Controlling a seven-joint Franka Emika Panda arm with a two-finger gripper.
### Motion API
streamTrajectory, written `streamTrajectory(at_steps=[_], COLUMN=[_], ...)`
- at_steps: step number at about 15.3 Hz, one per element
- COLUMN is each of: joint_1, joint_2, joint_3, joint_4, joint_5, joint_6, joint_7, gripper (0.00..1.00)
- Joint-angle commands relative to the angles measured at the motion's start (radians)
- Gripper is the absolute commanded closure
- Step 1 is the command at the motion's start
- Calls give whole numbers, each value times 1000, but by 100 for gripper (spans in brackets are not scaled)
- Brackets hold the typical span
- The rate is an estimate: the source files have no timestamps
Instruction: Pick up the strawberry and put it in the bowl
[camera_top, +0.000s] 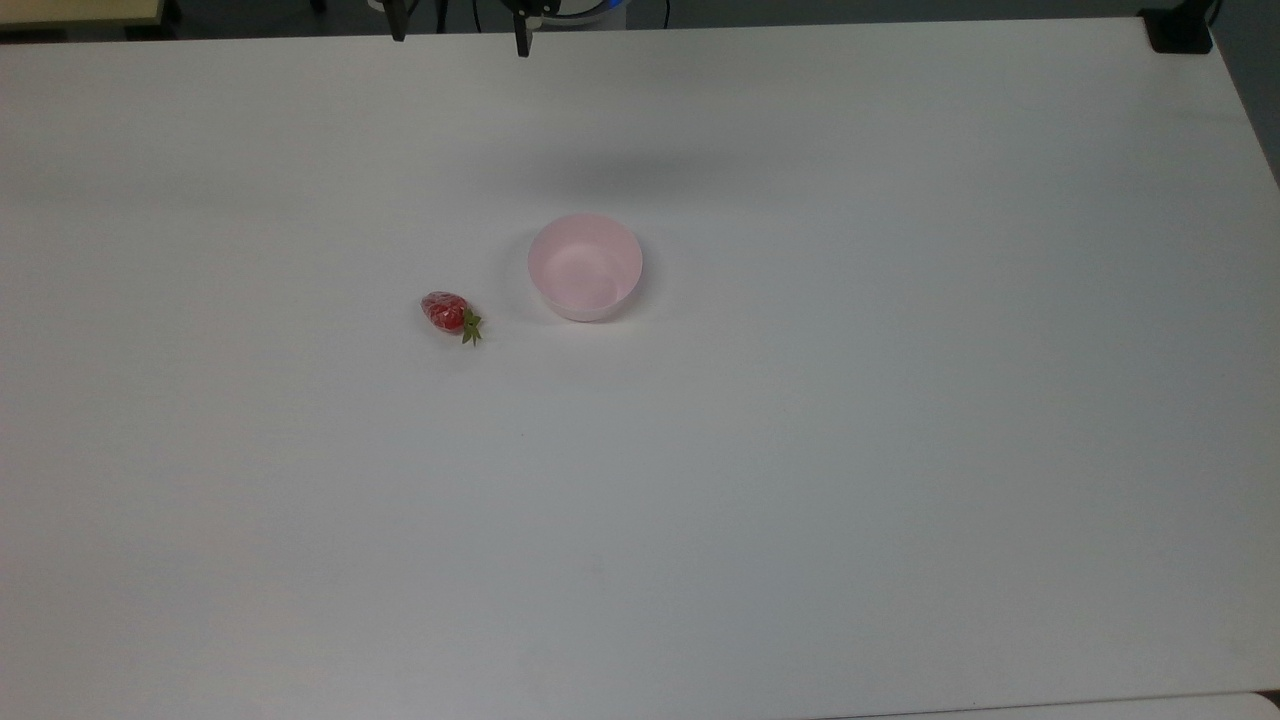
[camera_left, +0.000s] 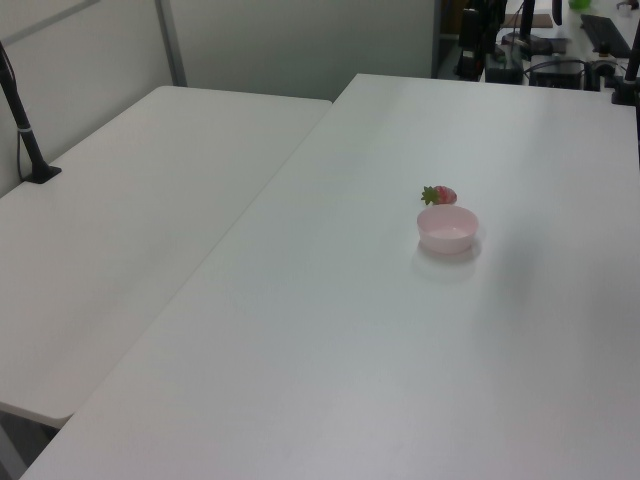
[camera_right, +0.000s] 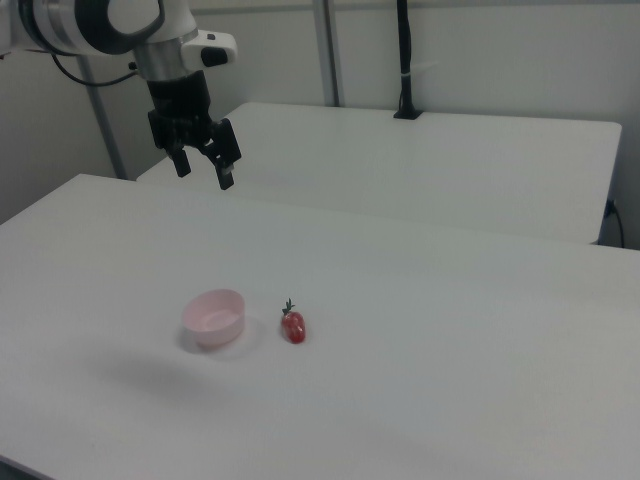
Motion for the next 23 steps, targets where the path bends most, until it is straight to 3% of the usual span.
streamTrajectory(at_steps=[1, 10, 14, 16, 18, 21, 23], joint_1=[19, 15, -3, -11, -12, -38, -54], joint_2=[-7, -5, -5, 4, 50, 119, 186], joint_3=[-25, -25, -38, -48, -48, -48, -48], joint_4=[-13, -13, -59, -106, -155, -250, -255], joint_5=[8, 10, -1, -53, -134, -147, -154], joint_6=[24, 24, -33, -35, 63, 276, 349], joint_7=[-28, -37, -308, -341, -382, -389, -402], gripper=[0, 0, 0, 0, 0, 0, 0])
